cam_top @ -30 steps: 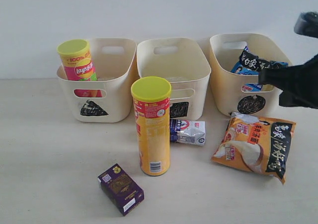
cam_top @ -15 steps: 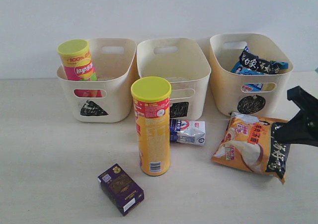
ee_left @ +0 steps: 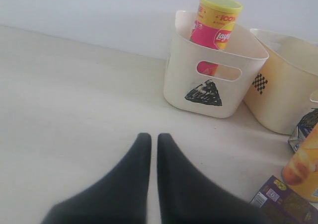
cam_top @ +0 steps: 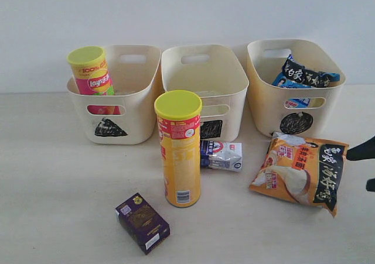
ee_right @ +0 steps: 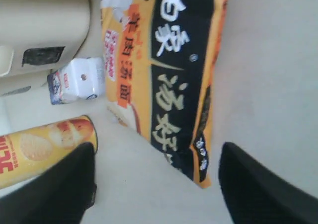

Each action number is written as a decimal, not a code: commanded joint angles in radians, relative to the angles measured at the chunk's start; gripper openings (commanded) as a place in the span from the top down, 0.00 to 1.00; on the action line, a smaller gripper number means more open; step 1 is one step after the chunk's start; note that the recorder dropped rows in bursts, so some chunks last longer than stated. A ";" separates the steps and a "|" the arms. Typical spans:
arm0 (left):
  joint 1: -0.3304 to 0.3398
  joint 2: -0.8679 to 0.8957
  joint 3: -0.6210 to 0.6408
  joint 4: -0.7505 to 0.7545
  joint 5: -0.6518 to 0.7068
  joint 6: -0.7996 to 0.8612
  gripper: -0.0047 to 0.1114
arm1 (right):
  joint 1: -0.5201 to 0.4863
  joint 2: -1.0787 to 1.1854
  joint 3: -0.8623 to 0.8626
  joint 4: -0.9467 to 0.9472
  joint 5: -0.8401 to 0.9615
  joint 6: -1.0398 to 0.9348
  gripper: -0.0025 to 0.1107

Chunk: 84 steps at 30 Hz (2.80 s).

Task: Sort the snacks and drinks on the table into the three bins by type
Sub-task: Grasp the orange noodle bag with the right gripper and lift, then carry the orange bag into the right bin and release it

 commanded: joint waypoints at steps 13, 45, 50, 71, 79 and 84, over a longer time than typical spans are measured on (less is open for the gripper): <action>-0.001 -0.004 0.004 0.005 0.000 -0.005 0.92 | -0.024 0.238 -0.007 0.185 -0.079 -0.178 0.33; -0.001 -0.004 0.004 0.005 0.000 -0.005 0.92 | 0.275 0.336 -0.084 0.245 -0.384 -0.251 0.48; -0.001 -0.004 0.004 0.005 0.000 -0.005 0.92 | 0.275 0.337 -0.084 0.236 -0.397 -0.251 0.78; -0.001 -0.004 0.004 0.005 0.000 -0.005 0.92 | 0.273 0.027 -0.082 0.084 -0.301 -0.209 0.98; -0.001 -0.004 0.004 0.005 0.000 -0.005 0.92 | 0.273 -0.127 -0.082 -0.004 -0.250 -0.151 0.98; -0.001 -0.004 0.004 0.005 0.000 -0.005 0.92 | 0.273 -0.216 -0.082 -0.099 -0.238 -0.080 0.98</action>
